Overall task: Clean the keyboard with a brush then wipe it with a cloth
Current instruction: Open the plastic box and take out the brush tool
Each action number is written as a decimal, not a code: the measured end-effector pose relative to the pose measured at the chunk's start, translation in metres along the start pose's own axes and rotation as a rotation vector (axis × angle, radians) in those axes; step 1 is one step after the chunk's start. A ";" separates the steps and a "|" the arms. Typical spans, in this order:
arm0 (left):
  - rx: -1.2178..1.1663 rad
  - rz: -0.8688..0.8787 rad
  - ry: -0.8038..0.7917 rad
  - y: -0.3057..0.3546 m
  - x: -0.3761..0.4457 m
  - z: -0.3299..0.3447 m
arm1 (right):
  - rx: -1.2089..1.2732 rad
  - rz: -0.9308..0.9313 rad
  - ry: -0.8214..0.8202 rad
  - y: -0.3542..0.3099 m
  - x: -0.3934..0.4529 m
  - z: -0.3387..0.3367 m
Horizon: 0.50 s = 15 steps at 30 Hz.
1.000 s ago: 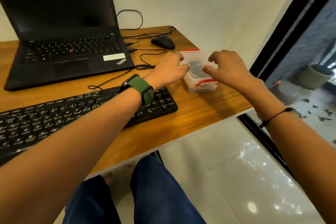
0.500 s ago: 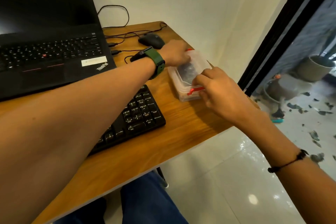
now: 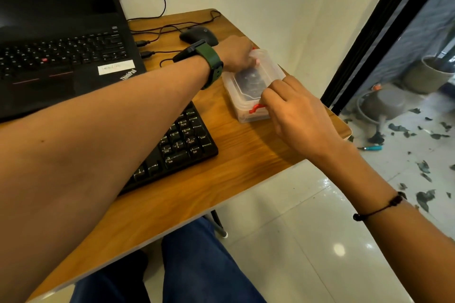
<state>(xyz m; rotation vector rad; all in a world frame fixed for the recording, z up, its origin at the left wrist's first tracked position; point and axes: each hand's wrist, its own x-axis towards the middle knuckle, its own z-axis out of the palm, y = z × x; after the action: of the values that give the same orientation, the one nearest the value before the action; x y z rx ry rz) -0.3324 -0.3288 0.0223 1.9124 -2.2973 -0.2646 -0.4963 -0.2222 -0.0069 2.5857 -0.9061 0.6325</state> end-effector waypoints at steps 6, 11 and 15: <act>-0.005 -0.002 -0.005 0.001 0.000 -0.001 | 0.021 -0.011 0.007 0.000 -0.001 0.000; -0.031 -0.002 -0.007 -0.001 0.001 -0.001 | 0.042 -0.023 -0.038 -0.011 -0.040 0.022; -0.051 0.005 0.002 0.000 -0.001 0.000 | 0.067 0.017 -0.016 -0.008 -0.040 0.025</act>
<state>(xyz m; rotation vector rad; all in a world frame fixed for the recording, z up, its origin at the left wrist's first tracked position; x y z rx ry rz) -0.3320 -0.3282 0.0222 1.8811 -2.2711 -0.3178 -0.5116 -0.2067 -0.0500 2.6482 -0.9280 0.6583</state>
